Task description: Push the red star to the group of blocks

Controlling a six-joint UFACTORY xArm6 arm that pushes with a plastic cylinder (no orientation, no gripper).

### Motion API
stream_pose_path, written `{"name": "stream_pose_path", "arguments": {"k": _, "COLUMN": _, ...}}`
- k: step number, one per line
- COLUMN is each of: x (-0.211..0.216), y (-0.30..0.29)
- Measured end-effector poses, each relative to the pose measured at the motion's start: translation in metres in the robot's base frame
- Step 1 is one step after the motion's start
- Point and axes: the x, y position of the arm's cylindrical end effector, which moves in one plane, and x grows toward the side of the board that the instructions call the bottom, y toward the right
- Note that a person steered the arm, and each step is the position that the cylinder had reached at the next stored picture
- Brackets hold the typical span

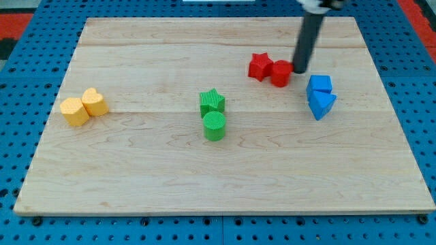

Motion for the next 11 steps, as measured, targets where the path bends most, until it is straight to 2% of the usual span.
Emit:
{"name": "stream_pose_path", "arguments": {"k": 1, "x": 0.0, "y": -0.027}}
{"name": "stream_pose_path", "arguments": {"k": 2, "x": 0.007, "y": -0.01}}
{"name": "stream_pose_path", "arguments": {"k": 3, "x": 0.01, "y": -0.017}}
{"name": "stream_pose_path", "arguments": {"k": 5, "x": 0.046, "y": -0.033}}
{"name": "stream_pose_path", "arguments": {"k": 7, "x": 0.104, "y": -0.024}}
{"name": "stream_pose_path", "arguments": {"k": 8, "x": 0.107, "y": -0.081}}
{"name": "stream_pose_path", "arguments": {"k": 9, "x": 0.087, "y": -0.097}}
{"name": "stream_pose_path", "arguments": {"k": 11, "x": 0.015, "y": -0.097}}
